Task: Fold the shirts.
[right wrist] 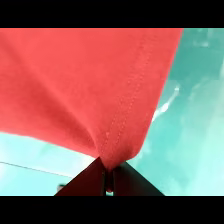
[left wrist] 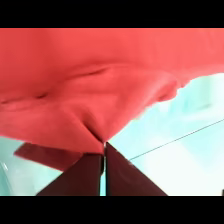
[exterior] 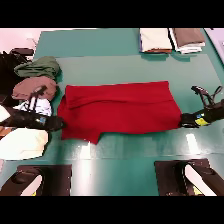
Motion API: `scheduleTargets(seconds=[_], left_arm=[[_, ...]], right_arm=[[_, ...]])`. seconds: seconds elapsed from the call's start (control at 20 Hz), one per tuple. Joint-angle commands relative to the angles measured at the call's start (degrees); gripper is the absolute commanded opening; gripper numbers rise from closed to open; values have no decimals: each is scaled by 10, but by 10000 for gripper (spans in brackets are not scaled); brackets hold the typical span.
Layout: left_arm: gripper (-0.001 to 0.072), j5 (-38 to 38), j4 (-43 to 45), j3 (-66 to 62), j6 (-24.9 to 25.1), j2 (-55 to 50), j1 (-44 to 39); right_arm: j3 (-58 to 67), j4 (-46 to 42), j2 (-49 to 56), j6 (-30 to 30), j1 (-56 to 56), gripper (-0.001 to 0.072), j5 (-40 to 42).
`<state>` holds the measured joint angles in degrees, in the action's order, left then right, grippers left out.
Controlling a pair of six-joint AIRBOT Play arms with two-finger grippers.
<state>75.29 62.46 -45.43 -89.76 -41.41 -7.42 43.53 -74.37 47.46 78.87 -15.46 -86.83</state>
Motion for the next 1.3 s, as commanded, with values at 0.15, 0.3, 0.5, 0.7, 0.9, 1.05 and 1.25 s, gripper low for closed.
scheduleTargets(seconds=[0.15, 0.3, 0.5, 0.7, 0.9, 1.05, 1.25], left_arm=[[25, -64, 80, -65, -5, -8, 0], [26, -125, 85, -65, -1, -79, 0], [26, -212, 85, -111, 20, -217, 0], [26, -232, 85, -195, 33, -352, 0], [26, -255, 82, -254, 33, -422, 0], [28, -258, 76, -269, 33, -428, 0], [539, -227, 76, -293, 31, -426, 0]], right_arm=[[22, -22, -8, 17, 0, 17, -1], [90, -19, 68, 17, 0, 17, 33], [190, -17, 192, 22, 0, 17, 57], [281, -10, 307, 24, 2, 17, 63], [360, 52, 396, 24, 2, 18, 76], [405, 93, 445, 23, 2, 19, 84], [451, 139, 471, 9, -5, 408, 99]])
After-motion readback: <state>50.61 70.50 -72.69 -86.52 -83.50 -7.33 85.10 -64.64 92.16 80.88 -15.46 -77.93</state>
